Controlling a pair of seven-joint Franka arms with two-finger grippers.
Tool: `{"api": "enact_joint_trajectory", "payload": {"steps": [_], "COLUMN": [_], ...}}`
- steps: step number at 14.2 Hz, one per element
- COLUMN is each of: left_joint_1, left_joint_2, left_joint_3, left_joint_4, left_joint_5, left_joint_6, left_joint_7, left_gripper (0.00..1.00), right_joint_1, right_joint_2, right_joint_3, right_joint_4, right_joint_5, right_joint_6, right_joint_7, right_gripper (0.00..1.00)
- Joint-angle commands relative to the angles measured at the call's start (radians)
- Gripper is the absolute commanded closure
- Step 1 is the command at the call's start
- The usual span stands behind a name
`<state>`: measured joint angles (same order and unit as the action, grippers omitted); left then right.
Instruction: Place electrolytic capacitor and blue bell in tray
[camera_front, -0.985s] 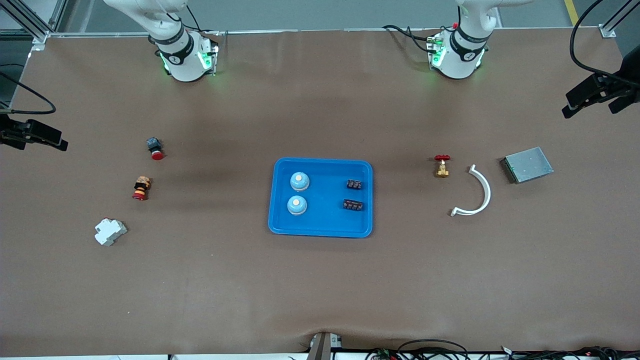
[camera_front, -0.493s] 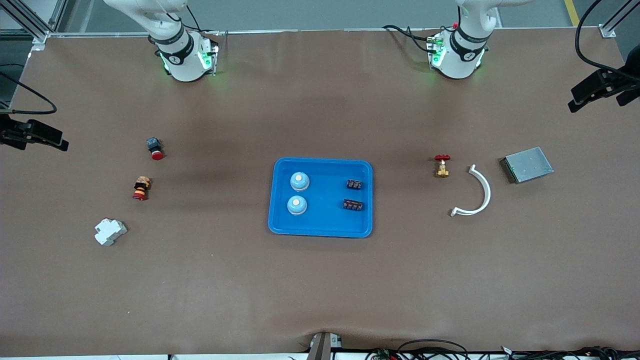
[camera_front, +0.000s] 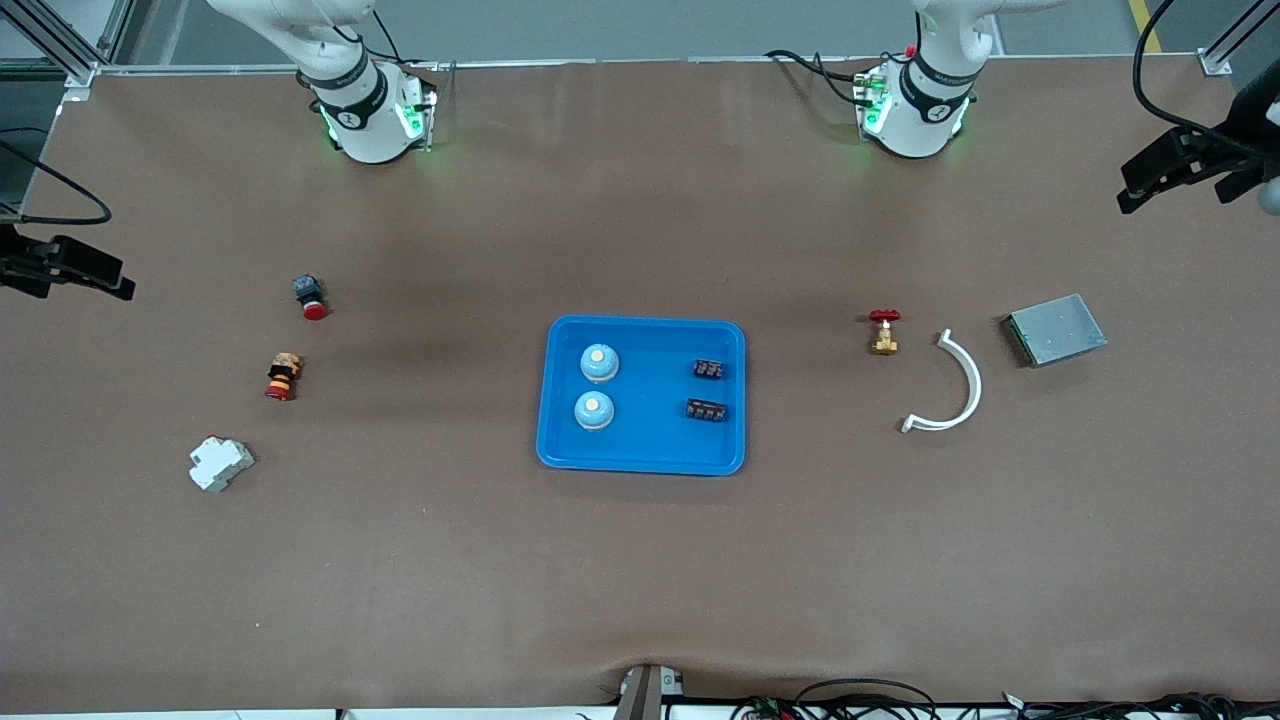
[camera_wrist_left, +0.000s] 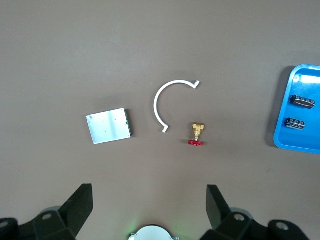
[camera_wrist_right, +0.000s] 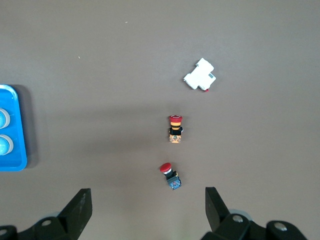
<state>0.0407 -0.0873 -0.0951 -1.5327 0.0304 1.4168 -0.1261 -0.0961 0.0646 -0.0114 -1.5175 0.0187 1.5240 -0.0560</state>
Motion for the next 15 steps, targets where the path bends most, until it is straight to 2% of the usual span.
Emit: {"api": "enact_joint_trajectory", "payload": {"steps": [1, 10, 15], "left_joint_1": [0.002, 0.007, 0.004], "left_joint_2": [-0.022, 0.015, 0.023], "left_joint_3": [-0.006, -0.002, -0.001], "left_joint_4": [-0.015, 0.043, 0.043], "left_joint_5": [0.005, 0.006, 0.006], "left_joint_6": [0.008, 0.008, 0.008], "left_joint_7": [0.019, 0.02, 0.02], "left_gripper": [0.0, 0.0, 0.0], "right_joint_1": [-0.017, -0.016, -0.014], "right_joint_2": [-0.032, -0.045, -0.046], "right_joint_3": [0.016, 0.018, 0.018], "right_joint_4": [-0.024, -0.02, -0.02], "right_joint_5": [0.003, 0.003, 0.009], "right_joint_6": [0.005, -0.025, -0.025], "right_joint_7": [0.005, 0.03, 0.031], "right_gripper": [0.0, 0.0, 0.0]}}
